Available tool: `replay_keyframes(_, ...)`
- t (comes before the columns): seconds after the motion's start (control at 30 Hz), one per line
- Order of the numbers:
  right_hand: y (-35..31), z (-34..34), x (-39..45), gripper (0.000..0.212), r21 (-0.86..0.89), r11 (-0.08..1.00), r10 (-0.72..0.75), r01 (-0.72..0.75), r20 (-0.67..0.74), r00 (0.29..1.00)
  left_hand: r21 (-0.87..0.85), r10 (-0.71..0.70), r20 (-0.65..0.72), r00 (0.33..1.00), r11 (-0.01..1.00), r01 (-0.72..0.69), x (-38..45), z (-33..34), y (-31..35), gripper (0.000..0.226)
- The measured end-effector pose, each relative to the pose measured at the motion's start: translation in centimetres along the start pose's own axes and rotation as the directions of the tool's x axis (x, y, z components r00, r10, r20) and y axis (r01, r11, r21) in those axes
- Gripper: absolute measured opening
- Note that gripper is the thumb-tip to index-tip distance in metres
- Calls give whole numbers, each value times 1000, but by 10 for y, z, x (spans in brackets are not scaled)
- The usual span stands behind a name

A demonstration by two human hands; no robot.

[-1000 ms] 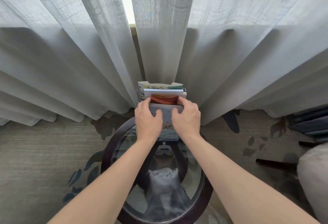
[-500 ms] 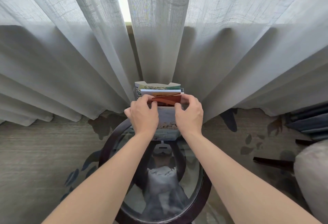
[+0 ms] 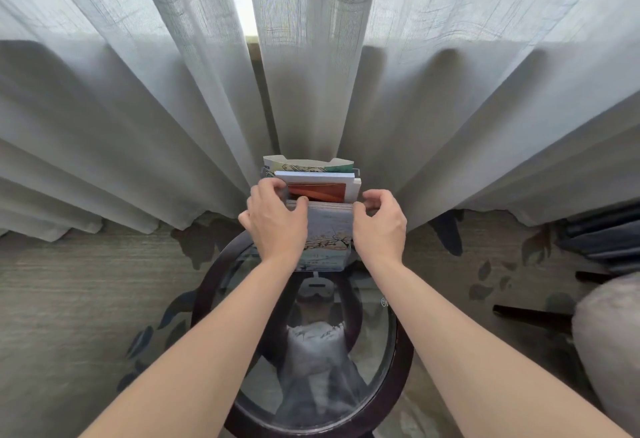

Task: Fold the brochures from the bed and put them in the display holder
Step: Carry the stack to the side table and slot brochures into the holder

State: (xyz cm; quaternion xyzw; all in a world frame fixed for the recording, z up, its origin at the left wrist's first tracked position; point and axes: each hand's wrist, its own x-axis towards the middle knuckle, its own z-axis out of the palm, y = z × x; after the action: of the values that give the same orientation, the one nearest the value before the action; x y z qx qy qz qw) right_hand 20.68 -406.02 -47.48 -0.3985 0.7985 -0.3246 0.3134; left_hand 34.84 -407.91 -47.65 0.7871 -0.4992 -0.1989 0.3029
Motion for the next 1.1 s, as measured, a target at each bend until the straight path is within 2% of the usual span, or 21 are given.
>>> replay_keyframes(0.13,13,5,-10,46,-56,997,53,-47,114,992,-252,-163,93,982,950,182,-14,3,-9,35)
replay_keyframes(0.27,19,11,-21,45,-69,995,90,-77,203,975,-243,-232,240,943,926,290,-31,10,-17,41)
replay_keyframes(0.4,20,15,-28,42,-49,998,57,-47,212,976,-233,-247,327,912,914,331,-35,12,-22,50)
replay_keyframes(0.67,16,14,-23,41,7,1000,6,-8,200,980,-242,-208,316,926,926,290,-36,9,-29,47)
replay_keyframes(0.83,12,13,-17,58,-2,1000,12,-12,132,991,-119,-17,188,982,992,40,-30,4,-14,56)
replay_keyframes(0.93,6,11,-10,66,41,997,57,-63,140,989,-24,30,172,985,999,-26,-24,2,-6,57)
replay_keyframes(1.0,1,10,-5,66,54,997,45,-54,167,985,17,45,162,986,999,-49,-22,3,-4,57)
replay_keyframes(1.1,-5,10,-2,54,54,998,-26,16,184,983,54,73,137,988,995,-81,-24,5,-3,51)
